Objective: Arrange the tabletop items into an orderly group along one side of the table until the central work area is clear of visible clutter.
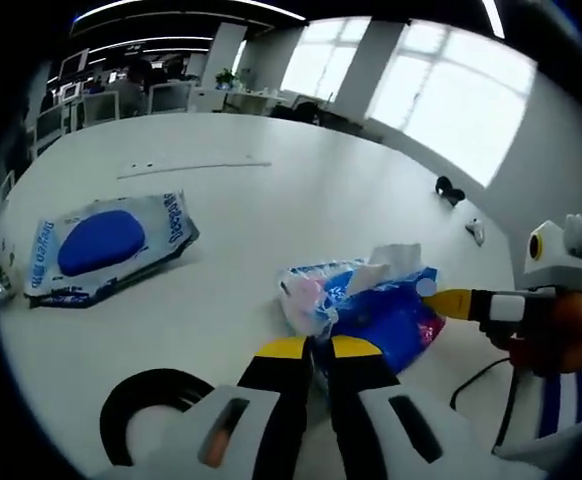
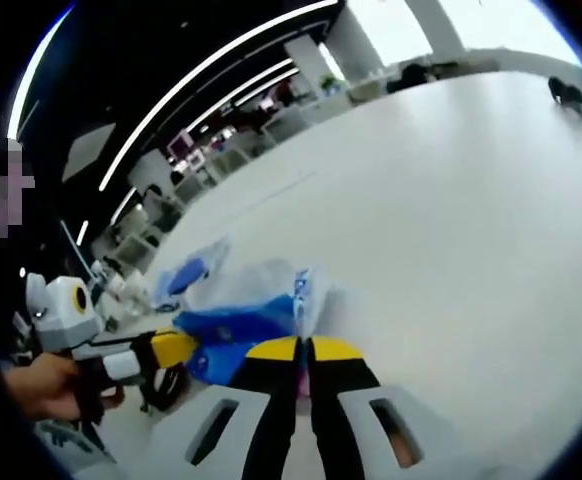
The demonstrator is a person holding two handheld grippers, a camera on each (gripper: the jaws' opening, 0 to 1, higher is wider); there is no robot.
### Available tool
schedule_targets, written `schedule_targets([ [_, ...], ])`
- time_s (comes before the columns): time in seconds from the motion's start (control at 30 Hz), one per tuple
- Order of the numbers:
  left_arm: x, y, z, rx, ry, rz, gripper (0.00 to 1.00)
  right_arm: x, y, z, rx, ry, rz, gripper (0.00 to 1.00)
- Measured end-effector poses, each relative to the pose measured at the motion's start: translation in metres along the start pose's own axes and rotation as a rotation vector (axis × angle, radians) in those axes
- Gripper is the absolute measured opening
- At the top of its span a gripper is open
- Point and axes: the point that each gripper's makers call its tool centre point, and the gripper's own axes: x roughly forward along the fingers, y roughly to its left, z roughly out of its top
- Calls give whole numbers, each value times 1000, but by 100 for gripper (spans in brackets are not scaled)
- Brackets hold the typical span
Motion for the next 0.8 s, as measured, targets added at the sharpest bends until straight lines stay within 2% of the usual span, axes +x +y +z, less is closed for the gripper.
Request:
schedule_targets([
  [0.3, 0, 5, 13, -32, -23, -2, 5, 6, 5, 12, -1, -14, 15, 0],
  [0.8, 11, 18, 54, -79, -75, 29, 4, 26, 11, 45, -11, -50, 30, 0],
])
